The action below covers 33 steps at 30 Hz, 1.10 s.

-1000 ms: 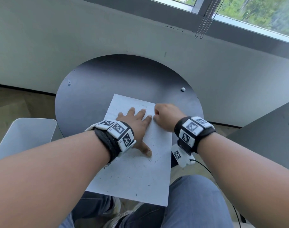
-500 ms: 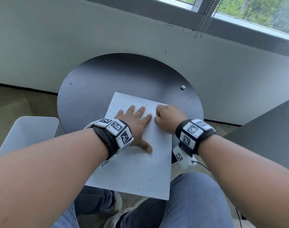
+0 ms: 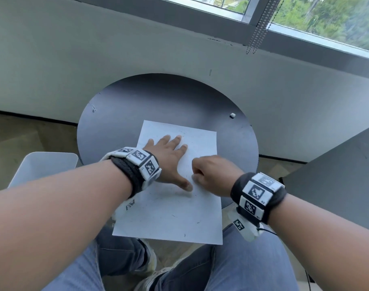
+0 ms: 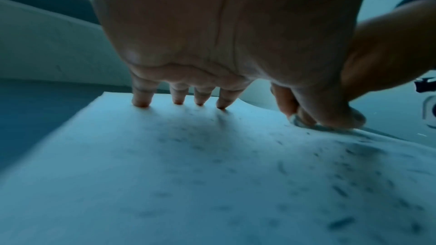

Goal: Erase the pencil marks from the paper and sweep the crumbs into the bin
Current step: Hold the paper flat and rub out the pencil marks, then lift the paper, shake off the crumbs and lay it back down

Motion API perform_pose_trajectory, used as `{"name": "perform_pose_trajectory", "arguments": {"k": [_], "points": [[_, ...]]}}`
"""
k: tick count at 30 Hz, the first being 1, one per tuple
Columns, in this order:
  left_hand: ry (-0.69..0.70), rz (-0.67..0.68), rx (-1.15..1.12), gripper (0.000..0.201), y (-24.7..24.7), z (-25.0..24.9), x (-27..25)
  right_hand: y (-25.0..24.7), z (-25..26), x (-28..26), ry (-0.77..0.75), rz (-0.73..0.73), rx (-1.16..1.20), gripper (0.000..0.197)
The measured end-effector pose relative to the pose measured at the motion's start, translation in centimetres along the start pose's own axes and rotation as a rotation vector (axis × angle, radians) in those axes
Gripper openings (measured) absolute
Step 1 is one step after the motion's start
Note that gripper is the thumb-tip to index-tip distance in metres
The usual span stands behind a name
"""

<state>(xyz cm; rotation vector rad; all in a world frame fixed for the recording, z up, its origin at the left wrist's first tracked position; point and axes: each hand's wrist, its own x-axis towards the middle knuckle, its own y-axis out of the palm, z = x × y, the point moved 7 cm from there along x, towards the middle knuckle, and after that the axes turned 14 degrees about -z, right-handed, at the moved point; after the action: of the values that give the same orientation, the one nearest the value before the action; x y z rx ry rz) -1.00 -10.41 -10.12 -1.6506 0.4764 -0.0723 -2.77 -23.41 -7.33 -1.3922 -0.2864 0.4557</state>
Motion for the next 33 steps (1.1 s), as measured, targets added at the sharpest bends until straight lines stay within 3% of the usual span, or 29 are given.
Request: {"name": "perform_pose_trajectory", "arguments": {"k": [5, 9, 12, 18, 22, 25, 30, 33], "points": [[0.091, 0.007, 0.029, 0.14, 0.0, 2.1, -1.2, 0.0, -1.3, 2.4, 0.089, -0.04, -0.018, 0.012], [0.058, -0.031, 0.027, 0.14, 0.7, 1.7, -0.8, -0.6, -4.0, 7.3, 0.24, -0.099, -0.044, 0.009], [0.018, -0.045, 0.013, 0.142, 0.7, 1.6, -0.5, -1.2, -4.2, 9.2, 0.262, -0.106, -0.049, 0.01], [-0.013, -0.071, -0.015, 0.143, 0.3, 1.5, -0.9, -0.4, -0.9, 4.8, 0.136, -0.004, 0.021, 0.015], [-0.043, -0.127, -0.034, 0.112, -1.3, 2.8, -2.1, -2.0, -2.3, 0.7, 0.237, -0.14, 0.09, 0.011], [-0.24, -0.237, -0.166, 0.081, -3.0, 7.1, -4.6, -1.1, -3.4, -1.7, 0.343, -0.132, 0.145, 0.012], [-0.699, -0.363, -0.443, 0.04, -2.8, 14.9, -10.6, -0.2, 1.6, -0.6, 0.227, -0.111, 0.235, 0.013], [-0.88, -0.349, -0.994, 0.034, -1.0, 16.6, -12.6, -0.4, 4.8, 1.2, 0.159, -0.099, 0.252, 0.013]]}}
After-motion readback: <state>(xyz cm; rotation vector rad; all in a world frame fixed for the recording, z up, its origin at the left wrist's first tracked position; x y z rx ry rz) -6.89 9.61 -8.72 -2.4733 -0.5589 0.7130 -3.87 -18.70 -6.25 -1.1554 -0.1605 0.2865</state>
